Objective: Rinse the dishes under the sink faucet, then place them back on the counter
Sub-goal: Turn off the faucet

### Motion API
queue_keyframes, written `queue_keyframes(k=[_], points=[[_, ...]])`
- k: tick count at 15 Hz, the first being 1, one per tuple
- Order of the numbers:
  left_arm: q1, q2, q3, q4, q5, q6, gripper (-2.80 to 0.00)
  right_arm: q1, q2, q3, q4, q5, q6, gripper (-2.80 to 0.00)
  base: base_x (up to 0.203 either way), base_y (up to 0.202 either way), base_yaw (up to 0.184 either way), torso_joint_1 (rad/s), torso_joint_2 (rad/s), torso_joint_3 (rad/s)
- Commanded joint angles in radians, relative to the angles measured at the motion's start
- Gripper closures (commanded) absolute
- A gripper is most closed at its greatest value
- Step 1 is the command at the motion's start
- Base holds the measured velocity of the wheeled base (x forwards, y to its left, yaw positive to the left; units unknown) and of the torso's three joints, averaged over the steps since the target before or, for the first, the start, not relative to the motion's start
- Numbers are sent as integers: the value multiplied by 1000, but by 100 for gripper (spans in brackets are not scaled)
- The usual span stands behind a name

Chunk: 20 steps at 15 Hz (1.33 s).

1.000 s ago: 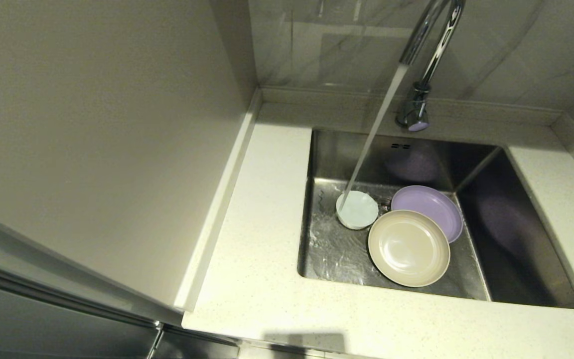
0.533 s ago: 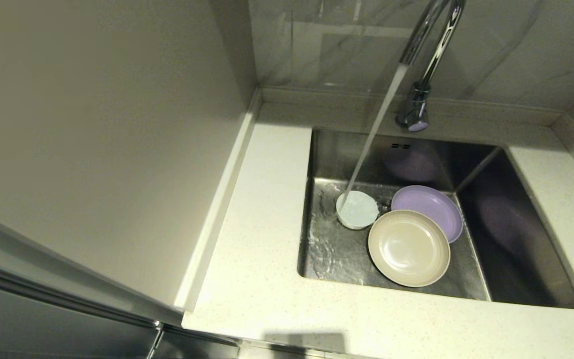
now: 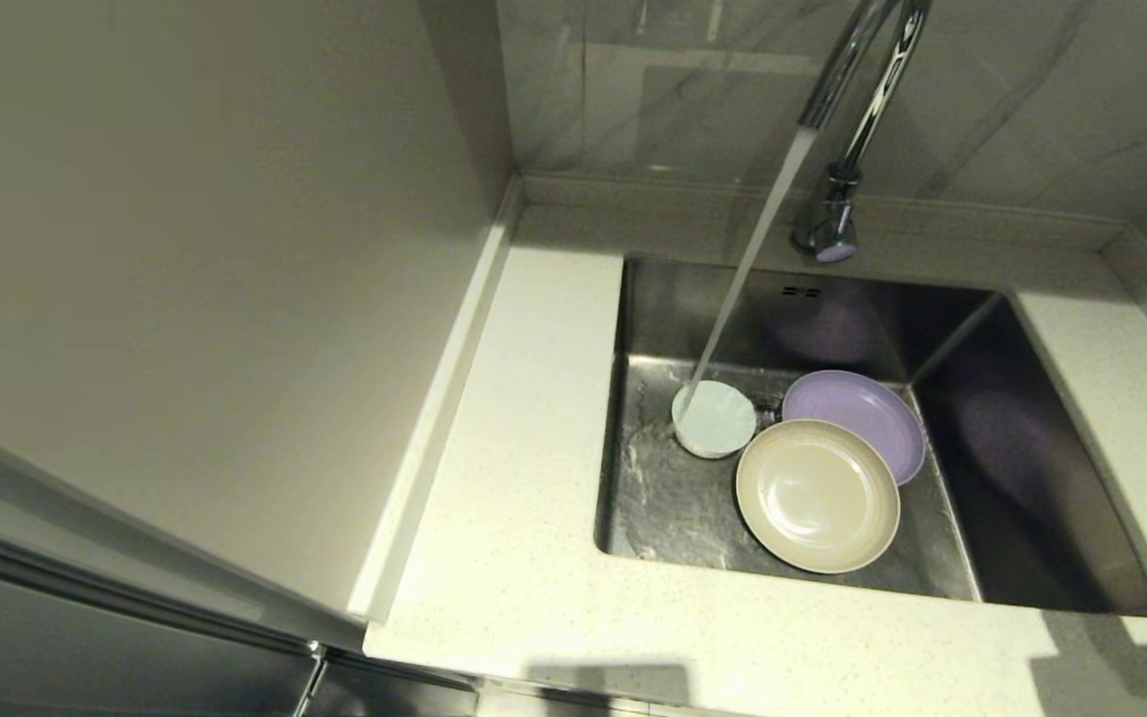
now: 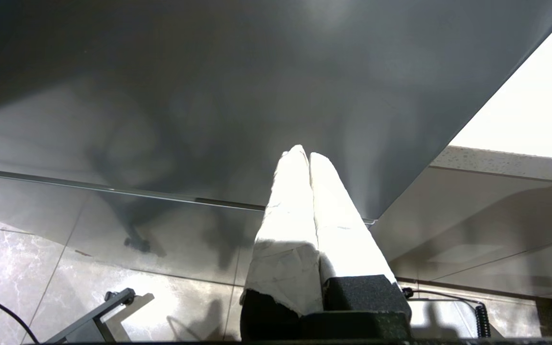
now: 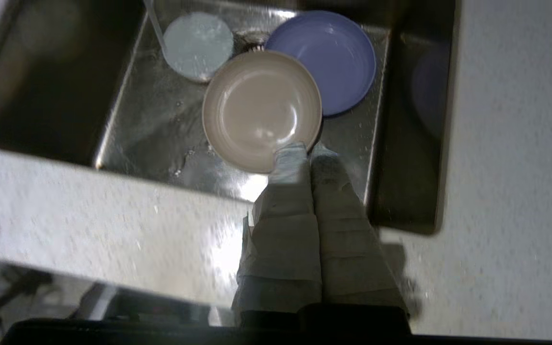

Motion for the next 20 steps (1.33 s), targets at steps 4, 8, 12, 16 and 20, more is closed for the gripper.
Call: queue_keyframes(k=[4, 8, 12, 16, 20], points=[[0, -3, 0, 0, 0, -1, 0, 4, 379, -423, 42, 21, 154, 0, 0, 0, 0, 0, 0, 0], [0, -3, 0, 0, 0, -1, 0, 6, 609, -715, 58, 31, 260, 0, 0, 0, 0, 0, 0, 0], [0, -3, 0, 0, 0, -1, 0, 76, 754, -793, 64, 33, 308, 0, 0, 0, 0, 0, 0, 0], [0, -3, 0, 0, 0, -1, 0, 95, 880, -994, 247, 141, 396, 0, 0, 0, 0, 0, 0, 0], [0, -3, 0, 0, 0, -1, 0, 94, 1089, -1326, 466, 306, 519, 0, 0, 0, 0, 0, 0, 0]])
